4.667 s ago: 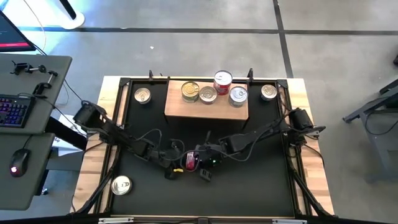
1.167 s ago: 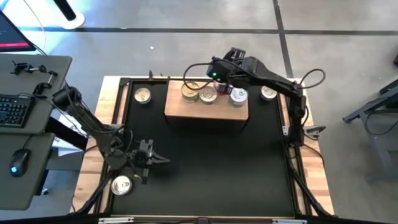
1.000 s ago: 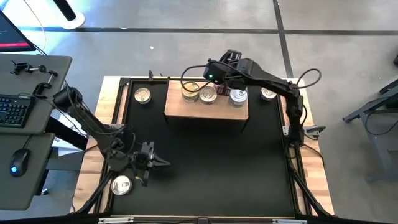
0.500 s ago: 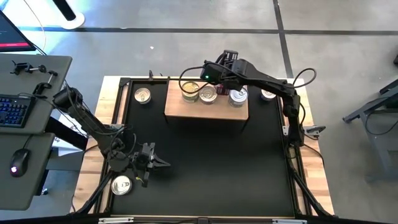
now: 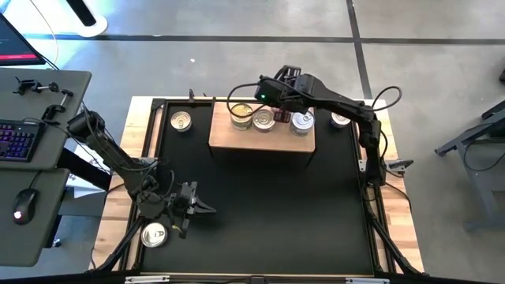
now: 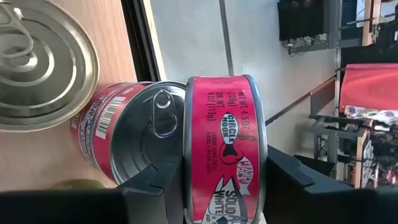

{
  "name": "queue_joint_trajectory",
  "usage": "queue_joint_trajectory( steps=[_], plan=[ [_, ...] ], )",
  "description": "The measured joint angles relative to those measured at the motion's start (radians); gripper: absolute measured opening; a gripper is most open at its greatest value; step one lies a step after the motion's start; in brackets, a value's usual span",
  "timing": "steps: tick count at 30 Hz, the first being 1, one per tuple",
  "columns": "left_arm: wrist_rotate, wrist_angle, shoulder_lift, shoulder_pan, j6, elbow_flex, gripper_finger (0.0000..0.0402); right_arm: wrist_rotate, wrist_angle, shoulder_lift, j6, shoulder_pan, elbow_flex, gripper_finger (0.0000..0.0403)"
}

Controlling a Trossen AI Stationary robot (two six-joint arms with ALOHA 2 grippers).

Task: Stack canned seafood by type on shelf
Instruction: Stack the red tuna can on top of the red tuna can on the shelf

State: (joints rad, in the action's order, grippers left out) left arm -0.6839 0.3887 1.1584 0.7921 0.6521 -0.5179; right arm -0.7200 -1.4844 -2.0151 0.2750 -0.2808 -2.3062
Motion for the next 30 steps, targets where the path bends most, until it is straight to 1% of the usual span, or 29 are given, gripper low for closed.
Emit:
queue_joint_trajectory(
  steps=[7, 13, 30],
  plan=[
    [0.0, -0.004, 0.0, 0.0, 0.0, 0.0, 0.0, 0.013, -0.001, 0.0, -0.005, -0.011, 0.0, 0.0149],
    [0.0, -0.004, 0.0, 0.0, 0.0, 0.0, 0.0, 0.087, 0.0, 0.002, -0.005, -0.016, -0.001, 0.015],
    [0.0, -0.008, 0.0, 0.0, 0.0, 0.0, 0.0, 0.099, 0.0, 0.002, -0.012, -0.006, -0.001, 0.015]
  ],
)
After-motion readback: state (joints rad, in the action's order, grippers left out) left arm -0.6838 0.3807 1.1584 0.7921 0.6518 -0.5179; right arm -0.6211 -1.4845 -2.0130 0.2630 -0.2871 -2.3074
